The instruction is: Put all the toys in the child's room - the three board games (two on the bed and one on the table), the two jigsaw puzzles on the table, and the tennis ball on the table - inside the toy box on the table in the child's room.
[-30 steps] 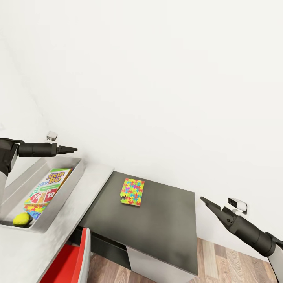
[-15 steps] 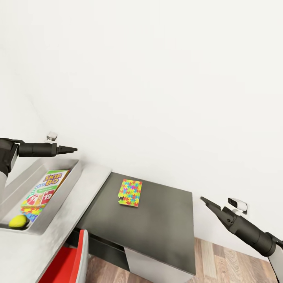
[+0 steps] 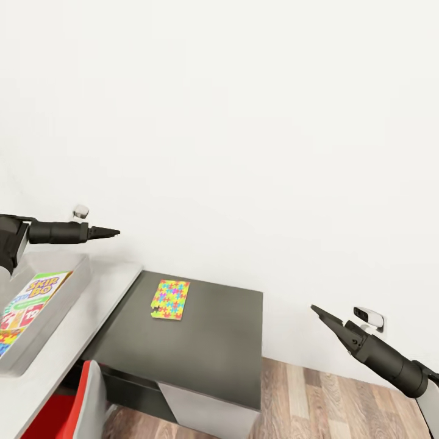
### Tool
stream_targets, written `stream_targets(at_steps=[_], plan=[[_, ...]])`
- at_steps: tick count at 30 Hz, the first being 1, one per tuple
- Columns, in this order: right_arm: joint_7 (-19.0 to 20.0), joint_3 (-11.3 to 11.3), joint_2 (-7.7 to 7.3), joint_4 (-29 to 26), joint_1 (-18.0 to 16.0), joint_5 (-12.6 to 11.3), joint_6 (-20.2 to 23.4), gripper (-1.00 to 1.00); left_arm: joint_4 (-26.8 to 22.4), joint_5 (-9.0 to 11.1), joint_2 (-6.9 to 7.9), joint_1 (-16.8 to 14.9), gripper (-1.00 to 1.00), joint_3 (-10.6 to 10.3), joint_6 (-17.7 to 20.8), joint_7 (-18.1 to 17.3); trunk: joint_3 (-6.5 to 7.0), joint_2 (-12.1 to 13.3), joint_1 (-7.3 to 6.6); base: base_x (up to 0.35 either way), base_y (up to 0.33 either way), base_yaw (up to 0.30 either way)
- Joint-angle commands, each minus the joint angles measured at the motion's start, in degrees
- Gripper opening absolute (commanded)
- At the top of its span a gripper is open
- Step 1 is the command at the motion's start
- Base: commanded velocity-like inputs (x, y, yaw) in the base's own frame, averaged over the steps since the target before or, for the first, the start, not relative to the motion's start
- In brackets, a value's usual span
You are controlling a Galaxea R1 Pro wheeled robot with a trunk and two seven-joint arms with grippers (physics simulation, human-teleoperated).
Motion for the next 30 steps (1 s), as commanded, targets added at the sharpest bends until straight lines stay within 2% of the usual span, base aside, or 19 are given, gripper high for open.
stream_targets(at_steps=[1,12,17,18,20,21,26,27,28,30], plan=[[0.04,0.01,-0.03,0.02,-0.06,-0.27,0.42,1.0,-0.04,-0.6,-0.03,-0.06,1.0,0.24,0.6,-0.46,-0.04,-0.12,0.03,-0.051,-0.251,-0.188],[0.04,0.01,-0.09,0.07,-0.06,-0.27,0.46,1.0,-0.06,-0.86,-0.22,-0.04,1.0,0.18,0.97,-0.46,0.8,-0.12,0.03,-0.012,-0.07,-0.19],[0.04,0.01,-0.1,0.1,-0.06,-0.27,0.43,1.0,-0.08,-1.29,-0.45,-0.06,1.0,-0.06,1.62,-0.46,0.93,-0.12,0.03,-0.001,-0.004,-0.075],[0.04,0.01,-0.1,0.1,-0.06,-0.27,0.39,1.0,-0.09,-1.46,-0.61,-0.04,1.0,-0.18,4.05,2.08,0.94,-0.12,0.03,0.0,-0.001,-0.01],[0.02,0.01,-0.1,0.09,-0.06,-0.27,0.38,1.0,-0.08,-1.47,-0.67,-0.07,1.0,-0.13,4.77,4.7,0.94,-0.12,0.03,0.0,0.0,-0.007],[-0.02,0.01,-0.1,0.1,-0.06,-0.26,0.38,1.0,-0.07,-1.47,-0.78,-0.09,1.0,-0.07,5.41,7.57,0.94,-0.12,0.03,0.0,0.0,-0.004],[-0.53,-0.01,-0.09,0.1,-0.06,-0.15,0.34,1.0,0.22,-1.48,-1.44,-0.11,1.0,-0.03,7.05,16.59,0.95,-0.12,0.03,0.0,0.0,-0.002],[-0.69,-0.02,-0.09,0.1,-0.06,-0.09,0.35,1.0,0.29,-1.46,-1.65,-0.11,1.0,-0.04,7.23,18.5,0.95,-0.12,0.03,0.0,0.0,0.0],[-1.09,-0.04,-0.07,0.1,-0.06,0.07,0.36,1.0,0.39,-1.4,-2.07,-0.11,1.0,-0.04,7.5,21.91,0.95,-0.12,0.03,0.0,0.0,0.0],[-1.72,-0.06,-0.05,0.11,-0.06,0.34,0.36,1.0,0.61,-1.4,-2.54,-0.08,1.0,-0.04,7.69,25.21,0.95,-0.12,0.03,0.0,0.0,0.0]])
